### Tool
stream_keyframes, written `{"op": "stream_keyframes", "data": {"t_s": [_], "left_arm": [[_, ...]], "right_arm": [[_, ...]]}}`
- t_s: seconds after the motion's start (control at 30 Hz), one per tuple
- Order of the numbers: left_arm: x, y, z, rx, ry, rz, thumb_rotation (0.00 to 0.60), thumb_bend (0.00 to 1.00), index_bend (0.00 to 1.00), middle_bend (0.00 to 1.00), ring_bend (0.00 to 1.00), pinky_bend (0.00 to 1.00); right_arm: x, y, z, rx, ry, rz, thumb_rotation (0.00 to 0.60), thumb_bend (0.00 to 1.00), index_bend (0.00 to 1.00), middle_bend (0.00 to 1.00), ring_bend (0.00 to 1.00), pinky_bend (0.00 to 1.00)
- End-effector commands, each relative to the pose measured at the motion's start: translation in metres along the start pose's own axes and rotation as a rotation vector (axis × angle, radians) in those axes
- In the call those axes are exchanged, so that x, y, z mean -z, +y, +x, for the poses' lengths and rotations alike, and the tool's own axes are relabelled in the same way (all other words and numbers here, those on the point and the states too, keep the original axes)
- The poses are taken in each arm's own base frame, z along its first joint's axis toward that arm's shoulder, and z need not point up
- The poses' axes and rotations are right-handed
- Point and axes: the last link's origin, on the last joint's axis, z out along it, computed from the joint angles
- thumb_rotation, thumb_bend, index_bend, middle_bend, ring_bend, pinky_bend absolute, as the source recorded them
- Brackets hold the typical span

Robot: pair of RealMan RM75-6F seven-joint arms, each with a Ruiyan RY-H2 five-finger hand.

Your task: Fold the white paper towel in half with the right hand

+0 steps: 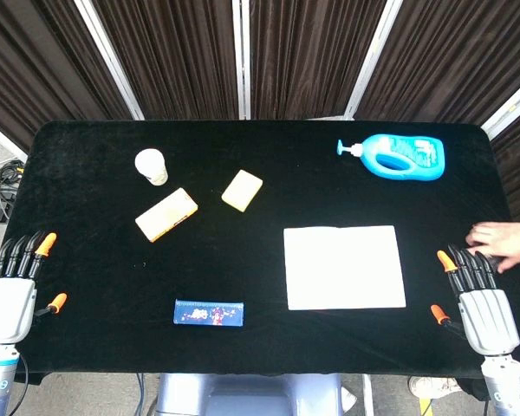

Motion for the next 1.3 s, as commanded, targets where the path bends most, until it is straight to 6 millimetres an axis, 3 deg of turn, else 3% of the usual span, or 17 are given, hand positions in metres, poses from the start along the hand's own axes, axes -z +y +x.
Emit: {"op": "stream_keyframes", "data": {"t_s": [0.03, 0.8, 1.07, 1.3], "left_arm": [[0.000, 0.000, 0.000, 0.000, -0.001, 0.000, 0.600, 0.17, 0.00, 0.00, 0.00, 0.00], [0.000, -0.001, 0.002, 0.011, 0.007, 0.003, 0.600, 0.17, 0.00, 0.00, 0.00, 0.00], [-0.001, -0.003, 0.003, 0.015, 0.009, 0.007, 0.600, 0.17, 0.00, 0.00, 0.00, 0.00], [0.001, -0.003, 0.004, 0.021, 0.014, 0.004, 0.600, 0.18, 0.00, 0.00, 0.00, 0.00]], "right_arm": [[0.000, 0.000, 0.000, -0.001, 0.000, 0.001, 0.600, 0.11, 0.00, 0.00, 0.00, 0.00], [-0.006, -0.008, -0.005, -0.017, -0.024, 0.019, 0.600, 0.11, 0.00, 0.00, 0.00, 0.00], [-0.015, -0.037, -0.023, -0.069, -0.109, 0.074, 0.600, 0.11, 0.00, 0.00, 0.00, 0.00], [-0.022, -0.075, -0.055, -0.104, -0.219, 0.123, 0.600, 0.11, 0.00, 0.00, 0.00, 0.00]]}}
